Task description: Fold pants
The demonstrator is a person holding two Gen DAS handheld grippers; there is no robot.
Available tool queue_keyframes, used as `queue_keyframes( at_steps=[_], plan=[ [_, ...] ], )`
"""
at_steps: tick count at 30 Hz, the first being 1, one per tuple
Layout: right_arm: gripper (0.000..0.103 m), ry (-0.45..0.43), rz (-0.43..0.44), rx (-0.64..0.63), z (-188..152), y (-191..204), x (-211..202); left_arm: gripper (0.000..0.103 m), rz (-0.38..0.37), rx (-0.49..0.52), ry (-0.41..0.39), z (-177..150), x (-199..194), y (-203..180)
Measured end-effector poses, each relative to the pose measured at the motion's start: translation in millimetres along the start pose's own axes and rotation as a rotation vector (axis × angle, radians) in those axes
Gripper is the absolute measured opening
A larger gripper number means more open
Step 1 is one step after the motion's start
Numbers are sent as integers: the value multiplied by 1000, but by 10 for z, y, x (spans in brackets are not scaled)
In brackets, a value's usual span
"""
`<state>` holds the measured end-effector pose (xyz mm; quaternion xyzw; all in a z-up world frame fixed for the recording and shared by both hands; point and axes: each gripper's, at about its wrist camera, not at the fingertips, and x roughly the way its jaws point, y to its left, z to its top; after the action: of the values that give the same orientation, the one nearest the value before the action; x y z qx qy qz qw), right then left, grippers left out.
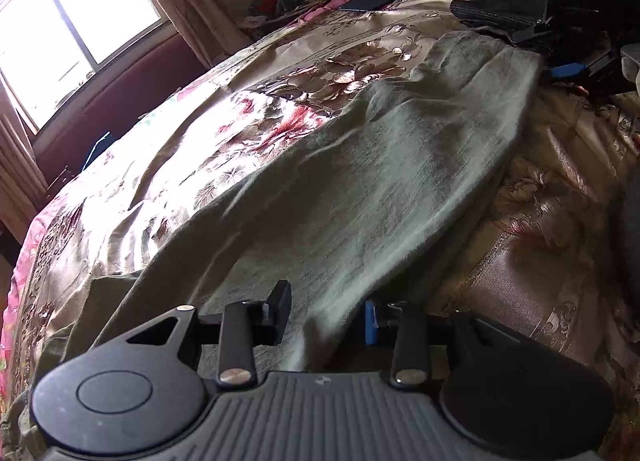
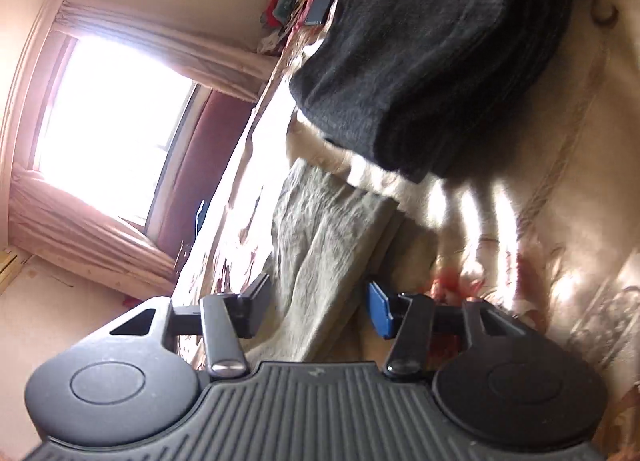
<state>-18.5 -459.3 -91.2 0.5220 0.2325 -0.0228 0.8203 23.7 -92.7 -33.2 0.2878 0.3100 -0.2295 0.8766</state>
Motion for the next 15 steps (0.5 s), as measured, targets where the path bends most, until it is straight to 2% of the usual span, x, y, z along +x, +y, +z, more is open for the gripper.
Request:
queue_keyframes(
  at_steps=[2,5,6,7,8,10,12,14,15],
  plan=[
    [53,2,-26,-23,-38,58,104,50,0,-15,-5,-8,19,3],
    [54,-22,2,11,-70,109,172,50,0,-29,-14,-13,21,11],
    [39,-28,-7,19,-57,115,223,50,-2,-32,-17,-18,24,18],
    [12,-18,-24,43,-25,113,288,51,-2,-34,-20,-21,29,25],
    [7,-7,-11,90,-10,86,305,51,-1,-34,-20,-21,30,31],
    [5,-36,34,129,19,107,160,51,7,-36,-22,-19,9,54],
    [4,-90,55,94,31,214,-93,51,14,-48,-36,-21,-55,87],
    [4,-124,10,43,37,262,-305,55,5,-65,-55,-39,-111,120],
    [4,-124,-72,5,28,254,-324,58,-4,-74,-52,-56,-107,131]
  ],
)
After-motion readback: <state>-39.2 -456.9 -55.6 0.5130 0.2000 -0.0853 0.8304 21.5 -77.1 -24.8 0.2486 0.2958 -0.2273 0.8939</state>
